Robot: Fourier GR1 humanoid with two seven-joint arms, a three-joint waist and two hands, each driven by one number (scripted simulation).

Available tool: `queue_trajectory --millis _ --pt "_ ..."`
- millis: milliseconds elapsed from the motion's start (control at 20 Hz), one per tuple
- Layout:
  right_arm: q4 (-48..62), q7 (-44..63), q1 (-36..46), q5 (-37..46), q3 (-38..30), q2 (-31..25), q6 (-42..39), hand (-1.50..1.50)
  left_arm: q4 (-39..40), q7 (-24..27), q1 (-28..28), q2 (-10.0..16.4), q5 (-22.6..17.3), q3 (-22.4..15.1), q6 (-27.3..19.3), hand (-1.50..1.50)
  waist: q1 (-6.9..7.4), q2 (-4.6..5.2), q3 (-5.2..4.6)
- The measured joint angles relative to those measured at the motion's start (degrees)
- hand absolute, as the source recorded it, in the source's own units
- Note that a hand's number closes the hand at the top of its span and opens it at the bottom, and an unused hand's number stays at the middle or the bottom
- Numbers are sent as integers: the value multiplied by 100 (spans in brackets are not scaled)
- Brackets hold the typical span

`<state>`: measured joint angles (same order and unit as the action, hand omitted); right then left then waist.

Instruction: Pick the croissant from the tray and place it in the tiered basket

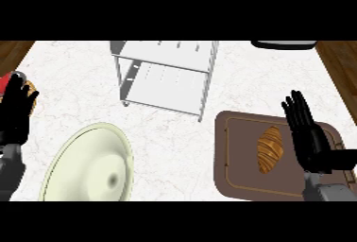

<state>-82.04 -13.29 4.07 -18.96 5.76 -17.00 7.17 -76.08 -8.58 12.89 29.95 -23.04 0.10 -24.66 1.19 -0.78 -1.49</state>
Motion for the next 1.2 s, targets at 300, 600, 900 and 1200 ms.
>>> queue_trajectory --millis 300,600,900,1200 --pt "426 621 664 409 -389 333 1518 -150 -315 585 -53 -387 190 -772 805 0 -83 97 99" --pt "1318 630 1277 1045 -691 908 3288 -150 -405 1067 -45 -815 416 -1560 1453 0 -48 134 145" --pt "1565 1401 1856 2234 -113 747 4397 -150 -422 1444 -150 -869 589 -1653 1721 0 -95 42 170" --pt "2141 3131 1956 3277 684 -128 3901 -150 -361 1456 -145 -869 612 -1620 1783 0 -188 -8 107"
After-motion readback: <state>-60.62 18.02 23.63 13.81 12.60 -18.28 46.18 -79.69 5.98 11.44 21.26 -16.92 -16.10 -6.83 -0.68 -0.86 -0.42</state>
